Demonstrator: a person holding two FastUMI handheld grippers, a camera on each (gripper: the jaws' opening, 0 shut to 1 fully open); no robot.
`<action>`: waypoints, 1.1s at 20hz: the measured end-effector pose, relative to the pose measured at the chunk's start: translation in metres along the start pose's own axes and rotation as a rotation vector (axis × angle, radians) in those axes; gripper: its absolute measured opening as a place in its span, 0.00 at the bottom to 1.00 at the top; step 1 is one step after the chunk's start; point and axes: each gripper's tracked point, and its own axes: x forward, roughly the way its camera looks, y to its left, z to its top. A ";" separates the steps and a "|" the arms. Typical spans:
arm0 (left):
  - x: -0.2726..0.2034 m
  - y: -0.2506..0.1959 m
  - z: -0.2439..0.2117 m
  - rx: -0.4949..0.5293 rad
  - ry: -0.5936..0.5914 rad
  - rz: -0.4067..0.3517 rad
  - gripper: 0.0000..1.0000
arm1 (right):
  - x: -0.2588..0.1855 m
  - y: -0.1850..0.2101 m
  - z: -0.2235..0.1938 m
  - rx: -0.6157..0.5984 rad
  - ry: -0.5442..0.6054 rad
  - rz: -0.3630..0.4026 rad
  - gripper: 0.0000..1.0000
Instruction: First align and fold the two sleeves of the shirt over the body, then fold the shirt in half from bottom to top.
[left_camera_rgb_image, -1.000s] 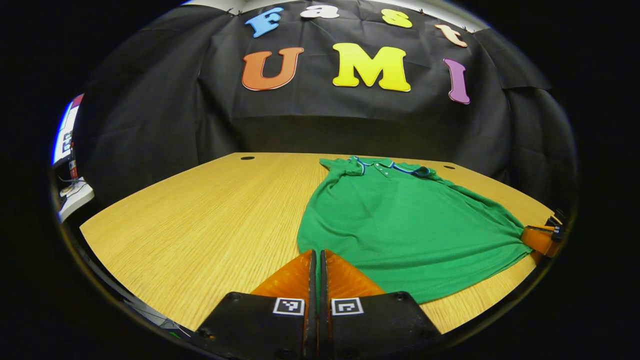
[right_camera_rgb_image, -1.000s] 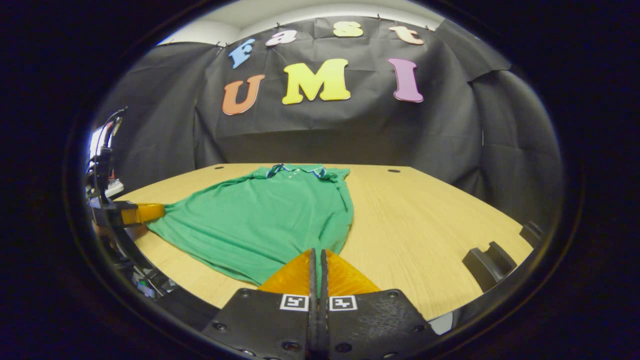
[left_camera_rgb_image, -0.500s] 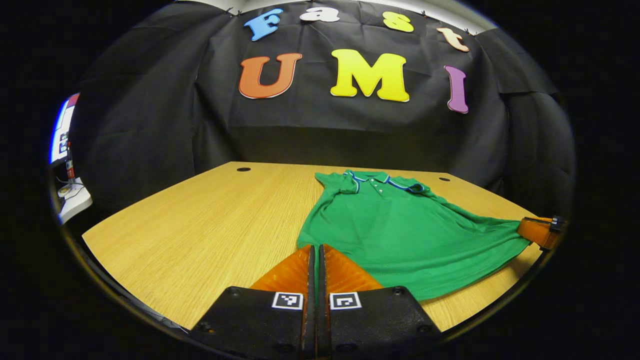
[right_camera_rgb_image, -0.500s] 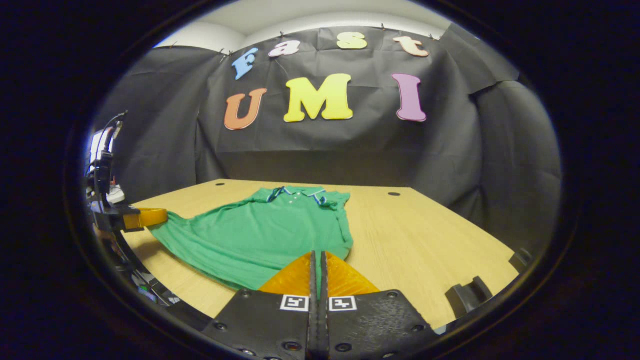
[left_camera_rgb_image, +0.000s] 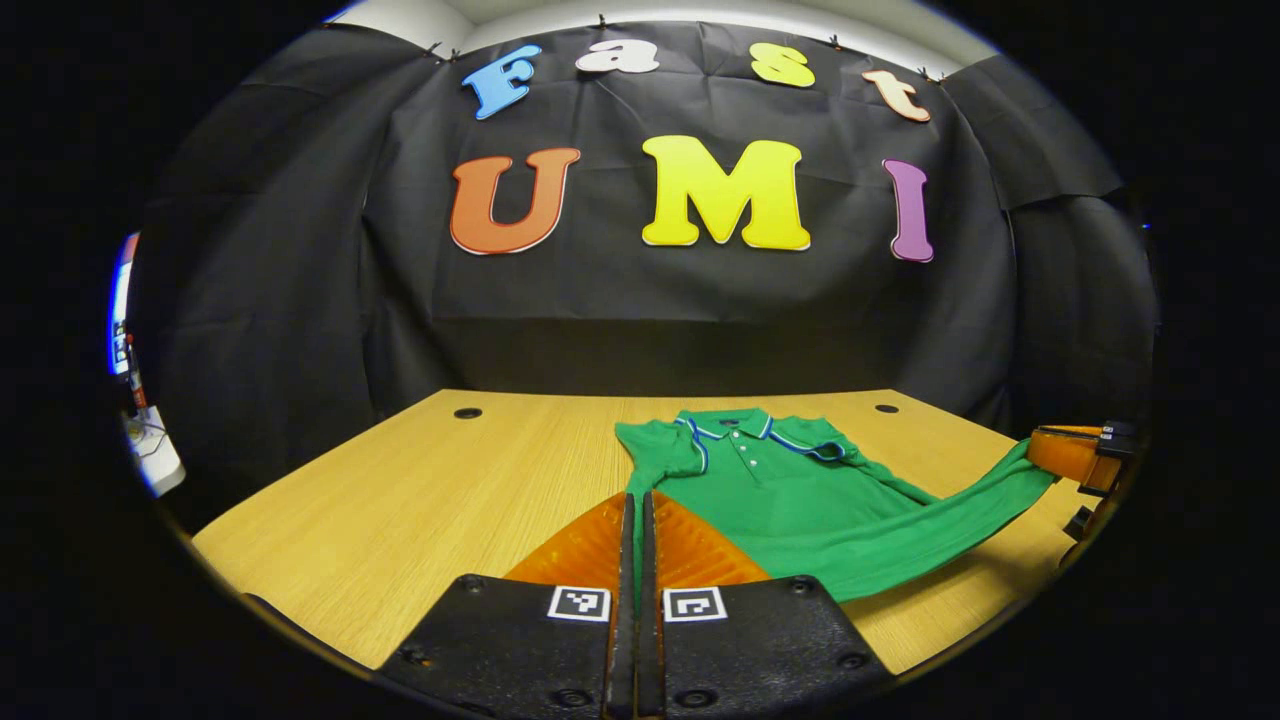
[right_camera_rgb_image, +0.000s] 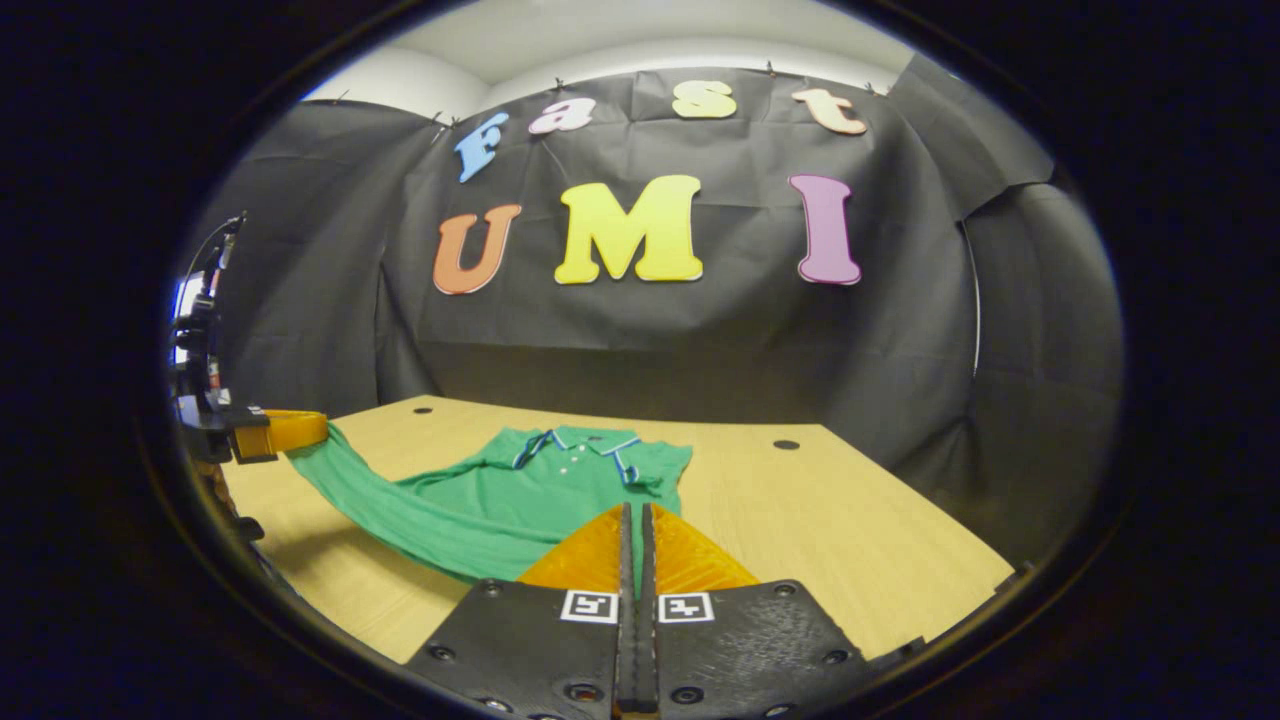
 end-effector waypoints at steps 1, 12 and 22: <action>0.010 0.002 0.008 0.003 -0.005 -0.002 0.07 | 0.010 -0.001 0.010 0.000 -0.014 -0.006 0.00; 0.138 0.002 0.101 0.084 -0.102 -0.025 0.06 | 0.141 -0.011 0.120 -0.026 -0.125 -0.046 0.00; 0.296 0.020 0.126 0.012 -0.132 0.007 0.06 | 0.311 -0.024 0.141 0.007 -0.095 -0.071 0.00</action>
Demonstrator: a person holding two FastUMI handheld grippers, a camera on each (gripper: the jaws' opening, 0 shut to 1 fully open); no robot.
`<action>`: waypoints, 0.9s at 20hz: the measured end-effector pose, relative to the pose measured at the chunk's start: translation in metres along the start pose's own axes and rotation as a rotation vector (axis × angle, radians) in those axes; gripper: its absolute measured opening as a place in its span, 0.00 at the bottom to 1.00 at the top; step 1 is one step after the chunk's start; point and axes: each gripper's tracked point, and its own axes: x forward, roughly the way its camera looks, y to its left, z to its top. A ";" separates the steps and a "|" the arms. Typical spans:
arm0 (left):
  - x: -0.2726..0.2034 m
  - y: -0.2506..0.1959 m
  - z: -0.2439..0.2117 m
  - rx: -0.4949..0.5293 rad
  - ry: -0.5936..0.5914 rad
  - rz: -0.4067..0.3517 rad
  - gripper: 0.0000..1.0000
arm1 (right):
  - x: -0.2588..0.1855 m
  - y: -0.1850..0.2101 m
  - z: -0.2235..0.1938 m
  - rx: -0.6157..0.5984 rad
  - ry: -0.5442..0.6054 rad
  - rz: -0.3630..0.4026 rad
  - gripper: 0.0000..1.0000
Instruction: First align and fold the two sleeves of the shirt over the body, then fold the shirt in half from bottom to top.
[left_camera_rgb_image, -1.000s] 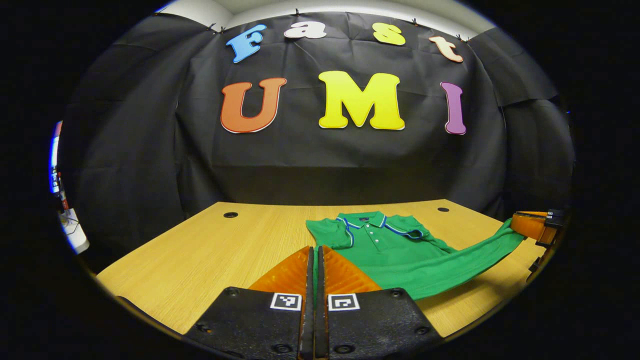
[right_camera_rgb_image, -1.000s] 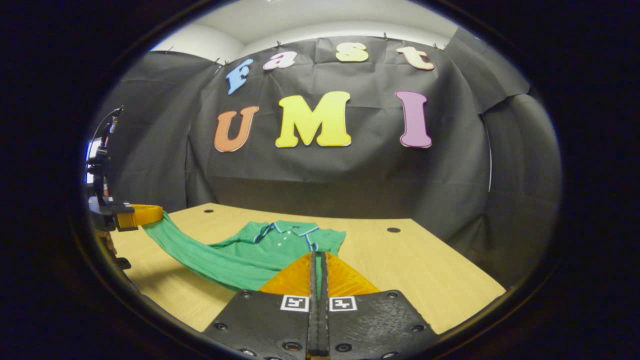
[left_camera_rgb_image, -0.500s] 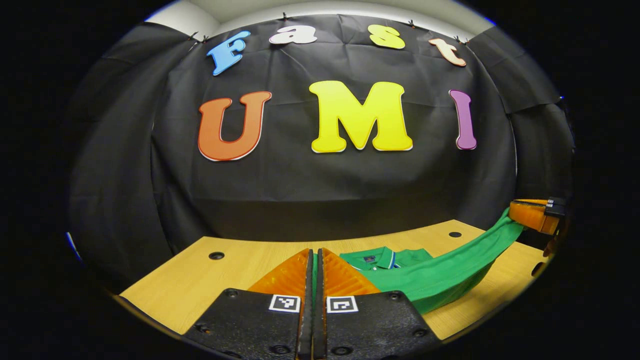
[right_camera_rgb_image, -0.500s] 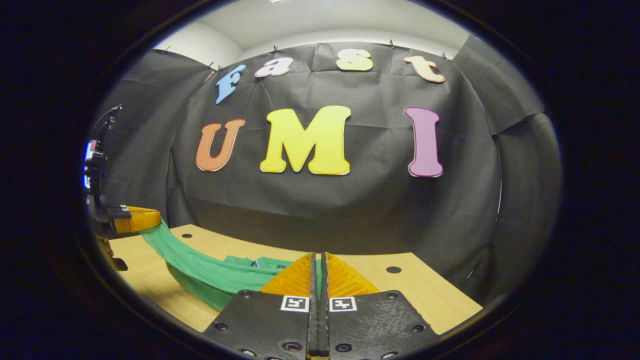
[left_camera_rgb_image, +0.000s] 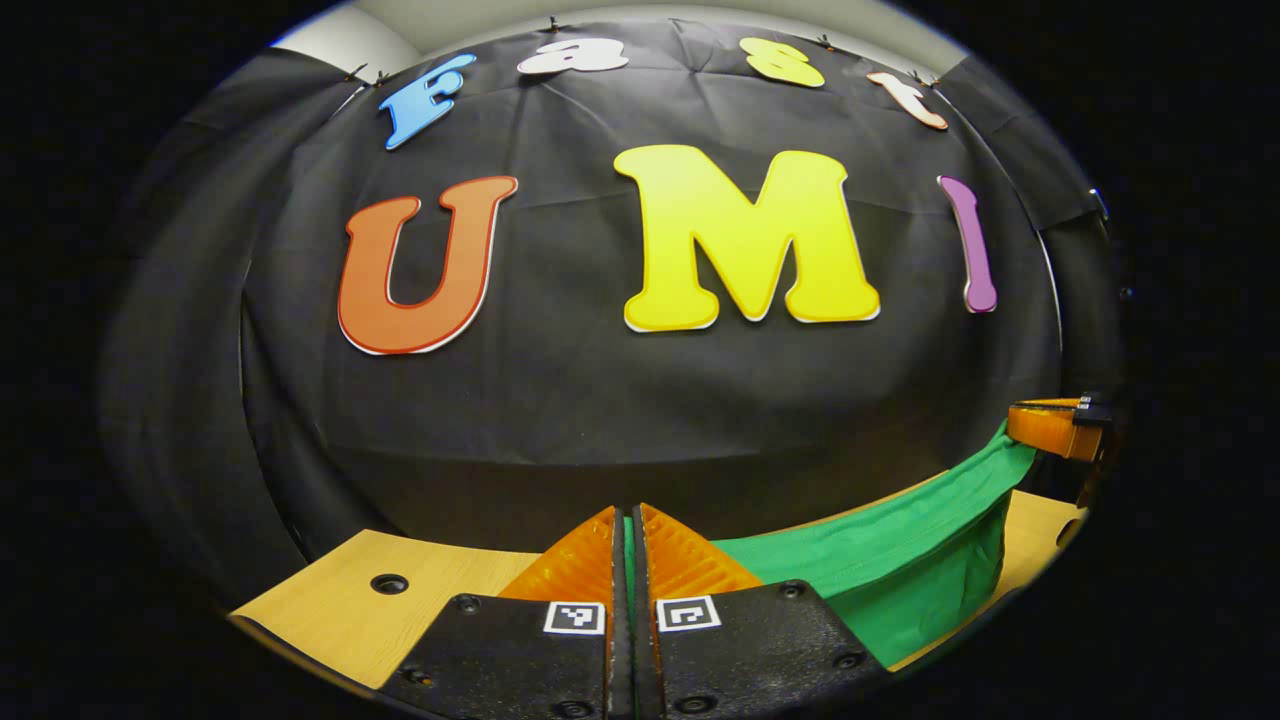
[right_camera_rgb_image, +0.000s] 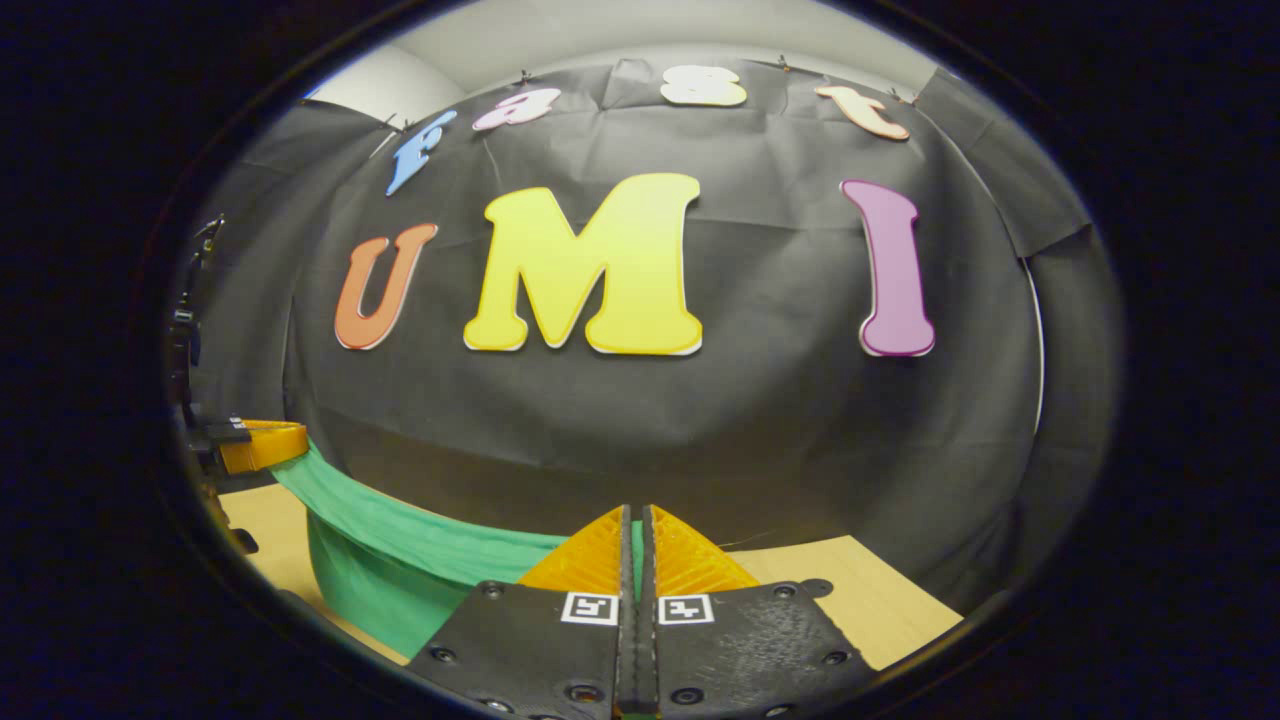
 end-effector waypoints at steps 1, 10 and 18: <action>0.015 0.002 -0.011 -0.005 0.011 0.003 0.06 | 0.017 0.002 -0.010 0.012 0.010 0.009 0.00; 0.072 -0.010 -0.151 0.041 0.234 -0.040 0.10 | 0.096 -0.015 -0.143 -0.034 0.198 -0.076 0.00; 0.066 0.001 -0.155 0.030 0.249 0.019 1.00 | 0.090 -0.021 -0.143 -0.071 0.200 -0.113 0.96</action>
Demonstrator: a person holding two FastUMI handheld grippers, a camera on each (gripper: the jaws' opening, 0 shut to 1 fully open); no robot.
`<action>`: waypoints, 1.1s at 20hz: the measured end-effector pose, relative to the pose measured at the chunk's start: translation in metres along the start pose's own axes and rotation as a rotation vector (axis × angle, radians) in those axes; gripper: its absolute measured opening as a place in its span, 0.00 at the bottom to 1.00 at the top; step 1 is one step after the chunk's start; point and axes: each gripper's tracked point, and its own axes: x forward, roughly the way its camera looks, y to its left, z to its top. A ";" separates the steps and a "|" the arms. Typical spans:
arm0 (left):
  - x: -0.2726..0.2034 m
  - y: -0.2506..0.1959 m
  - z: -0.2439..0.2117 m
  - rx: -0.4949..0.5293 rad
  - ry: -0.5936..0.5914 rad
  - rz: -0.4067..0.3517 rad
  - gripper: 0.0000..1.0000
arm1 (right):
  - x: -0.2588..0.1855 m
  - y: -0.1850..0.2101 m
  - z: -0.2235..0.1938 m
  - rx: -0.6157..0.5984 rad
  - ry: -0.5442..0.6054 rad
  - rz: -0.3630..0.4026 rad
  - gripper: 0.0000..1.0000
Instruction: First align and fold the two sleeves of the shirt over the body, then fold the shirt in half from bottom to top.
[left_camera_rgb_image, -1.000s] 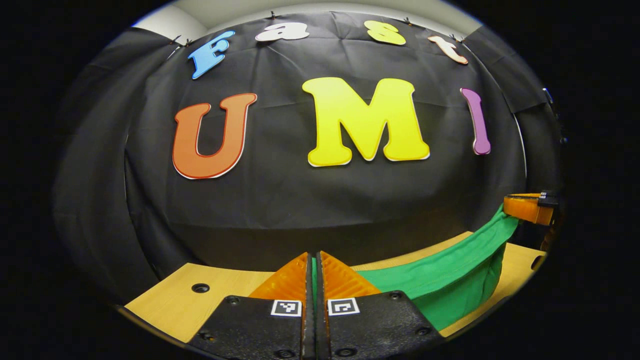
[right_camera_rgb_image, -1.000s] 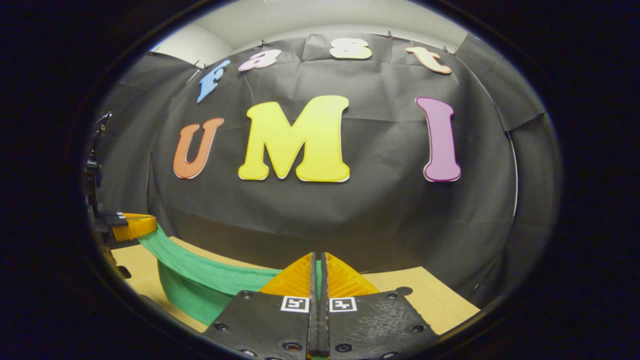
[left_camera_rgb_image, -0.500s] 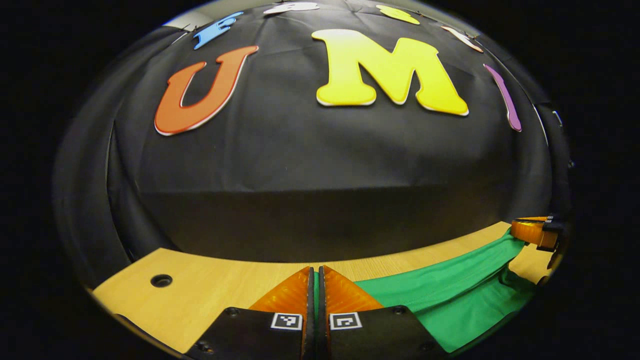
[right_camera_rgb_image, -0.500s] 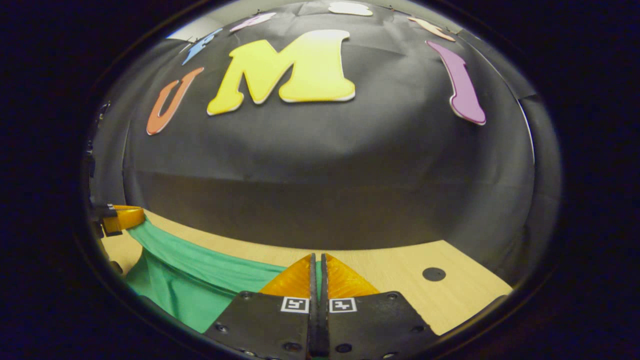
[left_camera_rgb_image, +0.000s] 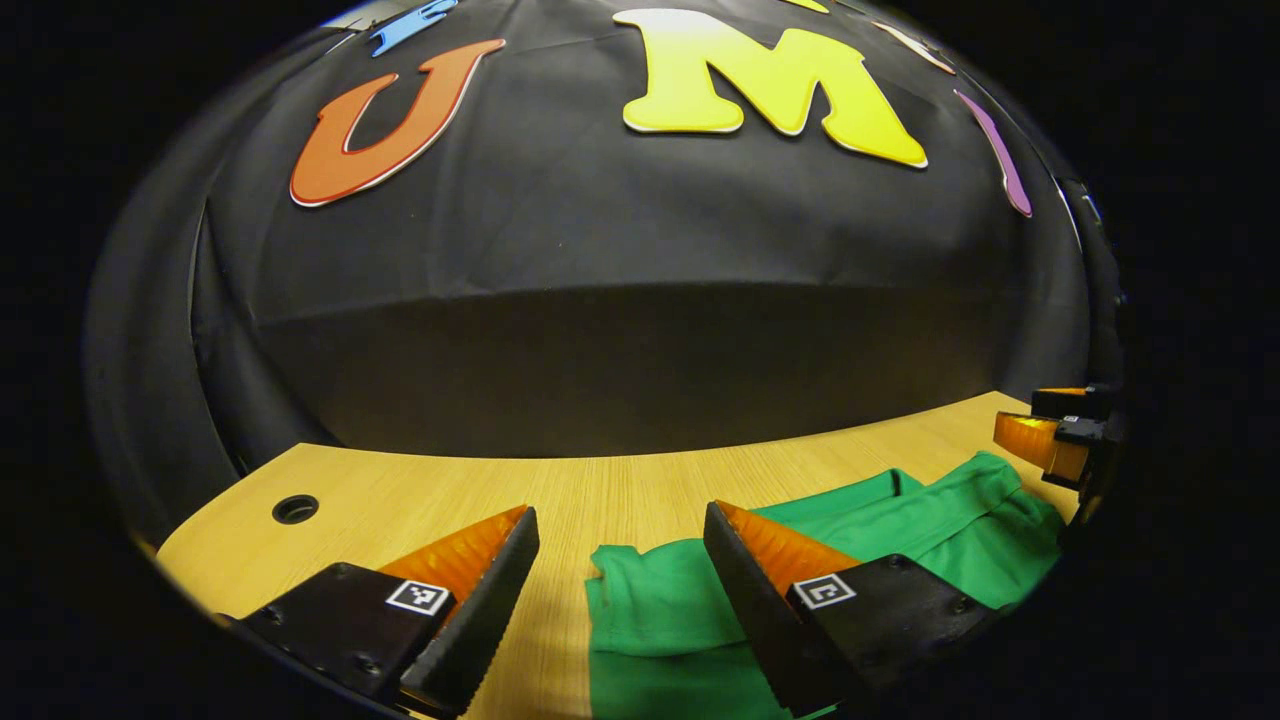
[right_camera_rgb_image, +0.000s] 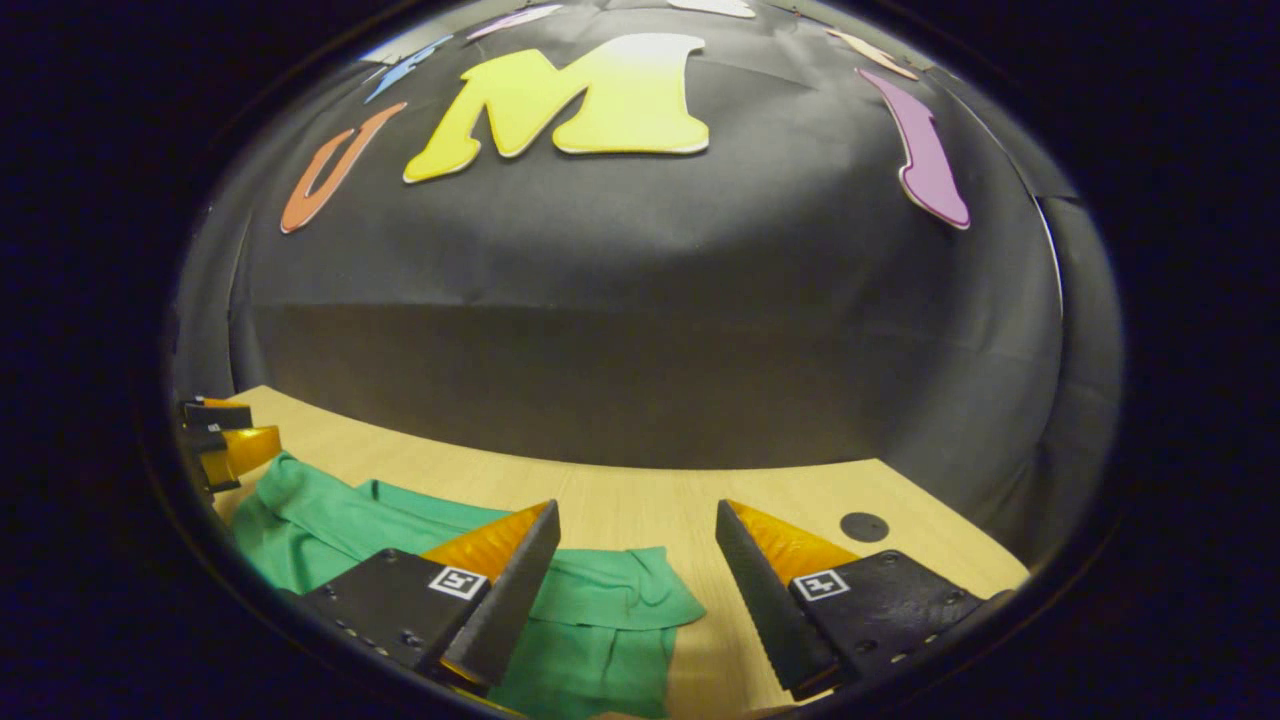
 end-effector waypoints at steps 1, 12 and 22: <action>-0.003 0.003 0.001 -0.003 0.002 0.011 1.00 | -0.004 0.002 0.006 -0.006 -0.010 0.007 0.96; -0.095 0.022 0.058 0.002 -0.062 0.062 1.00 | -0.102 -0.010 0.086 0.054 -0.102 -0.017 0.95; -0.259 -0.009 0.082 -0.015 -0.116 0.084 1.00 | -0.268 -0.011 0.098 0.007 -0.199 0.071 0.95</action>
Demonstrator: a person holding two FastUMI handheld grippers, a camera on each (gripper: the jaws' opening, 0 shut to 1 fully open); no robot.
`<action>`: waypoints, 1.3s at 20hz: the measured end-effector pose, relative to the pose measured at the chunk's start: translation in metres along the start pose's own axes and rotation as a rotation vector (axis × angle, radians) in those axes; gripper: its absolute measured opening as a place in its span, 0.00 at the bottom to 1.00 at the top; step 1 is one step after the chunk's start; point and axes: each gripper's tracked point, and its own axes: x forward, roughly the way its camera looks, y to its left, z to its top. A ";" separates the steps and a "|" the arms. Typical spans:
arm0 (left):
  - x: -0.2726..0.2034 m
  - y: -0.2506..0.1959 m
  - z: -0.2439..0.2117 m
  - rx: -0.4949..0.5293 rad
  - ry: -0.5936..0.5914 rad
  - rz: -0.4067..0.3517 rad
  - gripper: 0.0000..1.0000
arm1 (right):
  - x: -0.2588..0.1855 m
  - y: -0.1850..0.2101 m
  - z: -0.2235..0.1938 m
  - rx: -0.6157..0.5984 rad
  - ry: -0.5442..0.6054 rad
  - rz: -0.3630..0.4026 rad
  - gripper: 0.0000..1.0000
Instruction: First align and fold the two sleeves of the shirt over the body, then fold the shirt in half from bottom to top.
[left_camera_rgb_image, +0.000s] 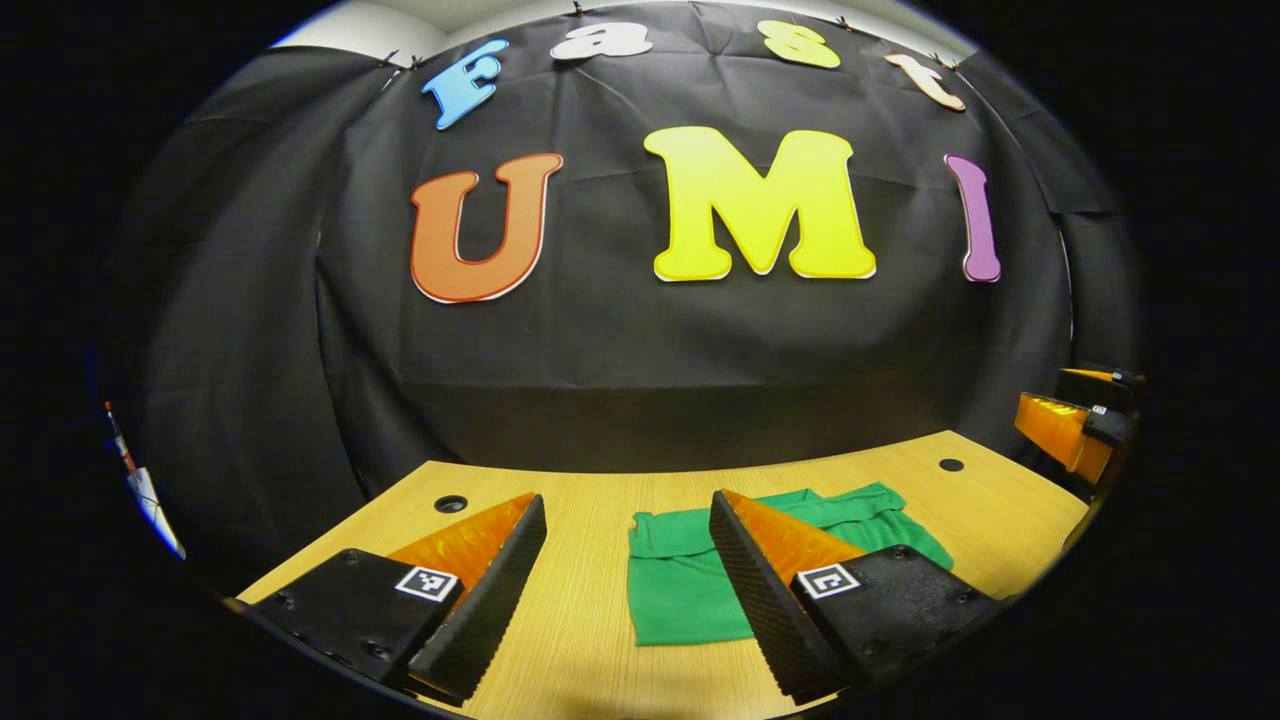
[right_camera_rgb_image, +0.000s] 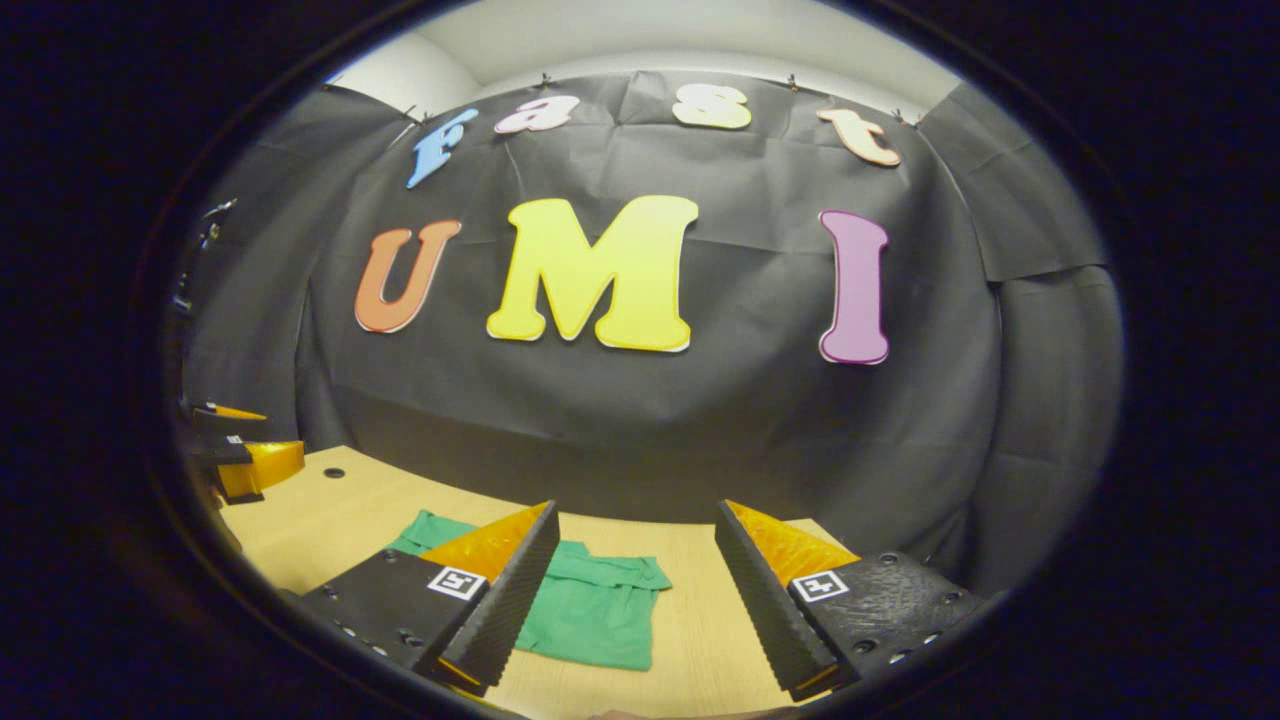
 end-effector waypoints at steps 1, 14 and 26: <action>-0.019 -0.004 0.001 -0.007 -0.008 0.002 1.00 | -0.018 0.001 -0.003 0.000 -0.006 0.010 0.95; -0.206 -0.028 -0.008 0.010 -0.077 0.002 1.00 | -0.227 -0.065 0.001 -0.033 -0.041 -0.050 0.95; -0.228 -0.026 -0.013 0.009 -0.101 -0.019 1.00 | -0.233 -0.036 -0.031 -0.063 0.035 0.011 0.97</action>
